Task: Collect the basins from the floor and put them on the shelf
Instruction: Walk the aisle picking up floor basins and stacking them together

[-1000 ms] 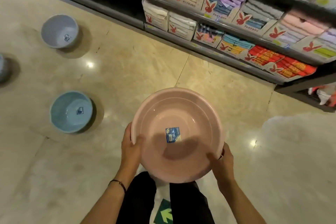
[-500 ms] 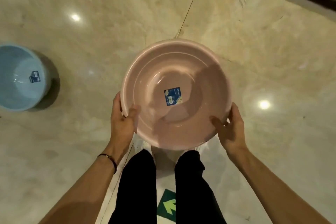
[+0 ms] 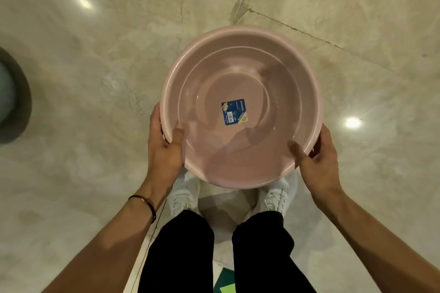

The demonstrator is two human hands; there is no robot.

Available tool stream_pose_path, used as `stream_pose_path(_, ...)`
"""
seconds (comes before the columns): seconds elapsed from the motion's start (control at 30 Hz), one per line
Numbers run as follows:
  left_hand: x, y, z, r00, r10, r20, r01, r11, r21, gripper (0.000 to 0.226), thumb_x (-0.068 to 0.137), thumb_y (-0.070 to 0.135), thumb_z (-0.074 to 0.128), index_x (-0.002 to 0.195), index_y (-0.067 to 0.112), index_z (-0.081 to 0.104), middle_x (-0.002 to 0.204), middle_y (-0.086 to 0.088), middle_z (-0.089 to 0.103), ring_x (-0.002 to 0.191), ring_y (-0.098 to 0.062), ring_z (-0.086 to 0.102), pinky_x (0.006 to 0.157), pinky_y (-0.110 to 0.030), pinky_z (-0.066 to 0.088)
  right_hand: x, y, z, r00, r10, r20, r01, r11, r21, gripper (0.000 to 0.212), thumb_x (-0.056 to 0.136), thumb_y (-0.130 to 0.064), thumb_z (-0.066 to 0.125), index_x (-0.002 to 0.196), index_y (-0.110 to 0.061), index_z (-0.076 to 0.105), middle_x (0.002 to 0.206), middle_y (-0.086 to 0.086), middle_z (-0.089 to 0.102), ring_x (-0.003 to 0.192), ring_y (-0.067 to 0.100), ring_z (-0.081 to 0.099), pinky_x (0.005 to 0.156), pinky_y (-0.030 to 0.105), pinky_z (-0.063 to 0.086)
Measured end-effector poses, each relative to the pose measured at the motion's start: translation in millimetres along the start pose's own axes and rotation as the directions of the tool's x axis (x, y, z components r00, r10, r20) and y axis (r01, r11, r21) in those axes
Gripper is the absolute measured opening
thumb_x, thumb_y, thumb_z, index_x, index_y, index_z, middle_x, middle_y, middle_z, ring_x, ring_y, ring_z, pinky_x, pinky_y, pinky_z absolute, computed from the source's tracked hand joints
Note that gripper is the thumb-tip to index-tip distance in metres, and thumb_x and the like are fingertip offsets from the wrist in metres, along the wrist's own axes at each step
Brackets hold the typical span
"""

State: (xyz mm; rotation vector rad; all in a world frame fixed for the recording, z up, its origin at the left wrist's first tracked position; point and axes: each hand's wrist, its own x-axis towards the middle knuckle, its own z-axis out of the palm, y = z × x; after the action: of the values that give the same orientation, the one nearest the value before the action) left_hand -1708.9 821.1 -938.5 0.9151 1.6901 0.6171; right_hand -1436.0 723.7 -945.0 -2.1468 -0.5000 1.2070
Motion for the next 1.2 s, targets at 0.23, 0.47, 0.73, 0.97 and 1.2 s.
stream_pose_path(0.23,32.3,-23.8,17.7,0.998,0.049,0.028,-0.050,0.997,0.057,0.057,0.112,0.011,0.053,0.164,0.023,0.034,0.151,-0.002,0.055,0.132,-0.015,0.059,0.107,-0.037,0.056,23.5,20.2,11.6,1.000,-0.018,-0.016,0.018,1.000,0.022,0.073,0.096,-0.005,0.076,0.159,-0.029,0.046,0.134,-0.001,0.070,0.122,0.025,0.069,0.099,0.058,0.060)
stream_pose_path(0.47,43.8,-57.1,26.5,0.997,0.069,0.046,-0.072,0.994,0.083,0.069,0.112,0.015,0.055,0.169,0.027,0.019,0.154,0.016,0.050,0.136,-0.006,0.056,0.111,-0.045,0.055,30.2,33.8,15.6,0.998,-0.044,0.035,0.045,0.998,-0.032,0.097,0.102,-0.011,0.072,0.173,-0.032,0.011,0.162,-0.001,0.050,0.142,0.019,0.057,0.113,0.056,0.053)
stream_pose_path(0.73,42.9,-52.7,26.1,0.994,0.090,0.058,-0.096,0.991,0.093,0.086,0.104,-0.005,0.058,0.171,0.022,0.011,0.132,0.061,0.040,0.123,0.030,0.046,0.093,0.002,0.044,31.0,16.8,22.4,0.997,-0.078,-0.011,0.078,0.996,0.035,0.100,0.091,0.013,0.073,0.171,-0.020,0.022,0.157,0.003,0.051,0.140,0.018,0.056,0.113,0.054,0.053)
stream_pose_path(0.97,19.2,17.2,4.9,0.997,0.079,0.013,-0.079,0.996,-0.043,0.081,0.101,-0.017,0.051,0.168,0.020,0.026,0.161,-0.004,0.045,0.142,-0.015,0.051,0.114,-0.042,0.051,3.7,-37.8,9.8,0.993,-0.118,-0.002,0.118,0.989,0.088,0.094,0.090,0.010,0.077,0.166,-0.026,0.035,0.152,-0.004,0.057,0.136,0.013,0.060,0.113,0.050,0.055)
stream_pose_path(1.2,-25.4,123.5,-51.0,0.988,0.154,0.005,-0.153,0.984,-0.089,0.085,0.093,-0.024,0.049,0.162,0.023,0.036,0.142,0.011,0.059,0.123,-0.006,0.063,0.097,-0.033,0.062,-60.8,-139.0,-23.5,0.985,-0.170,-0.004,0.168,0.969,0.181,0.094,0.089,0.012,0.076,0.161,-0.038,0.042,0.145,-0.004,0.065,0.130,0.021,0.066,0.101,0.054,0.061)
